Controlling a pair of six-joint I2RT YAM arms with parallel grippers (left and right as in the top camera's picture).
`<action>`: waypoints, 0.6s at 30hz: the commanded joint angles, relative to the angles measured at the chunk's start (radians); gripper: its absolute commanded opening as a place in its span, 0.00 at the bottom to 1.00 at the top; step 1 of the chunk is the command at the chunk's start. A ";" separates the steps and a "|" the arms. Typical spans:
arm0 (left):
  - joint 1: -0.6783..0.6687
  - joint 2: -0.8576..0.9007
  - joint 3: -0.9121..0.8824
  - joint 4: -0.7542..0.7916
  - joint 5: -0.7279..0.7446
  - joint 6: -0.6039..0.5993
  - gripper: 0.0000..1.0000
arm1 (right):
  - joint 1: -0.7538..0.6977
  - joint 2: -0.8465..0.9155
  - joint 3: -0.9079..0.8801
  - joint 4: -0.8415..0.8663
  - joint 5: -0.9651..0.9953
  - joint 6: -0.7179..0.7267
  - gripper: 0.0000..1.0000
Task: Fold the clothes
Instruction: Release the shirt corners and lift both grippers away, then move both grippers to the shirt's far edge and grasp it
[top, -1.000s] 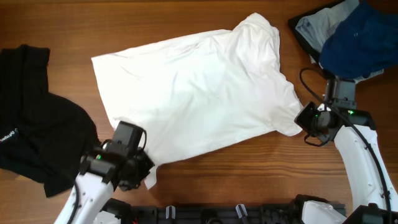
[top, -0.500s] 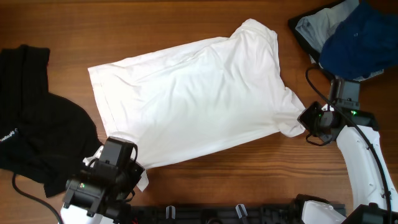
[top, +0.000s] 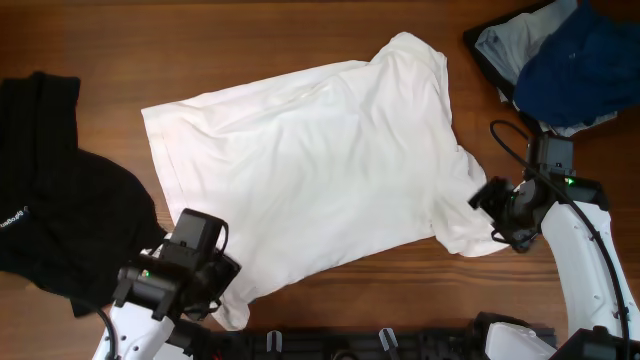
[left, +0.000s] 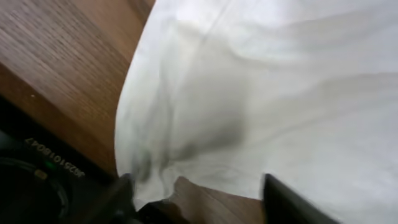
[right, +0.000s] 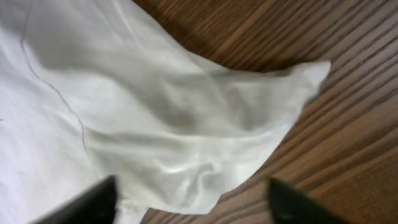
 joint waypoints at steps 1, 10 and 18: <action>-0.003 0.006 -0.001 0.023 0.016 -0.008 0.98 | -0.005 -0.019 -0.008 0.002 -0.005 -0.002 0.99; -0.003 0.051 -0.001 0.350 0.008 0.098 0.75 | 0.029 -0.019 0.071 0.257 -0.012 -0.209 1.00; 0.081 0.234 0.000 0.575 0.058 0.122 0.09 | 0.124 0.005 0.227 0.284 -0.057 -0.371 0.99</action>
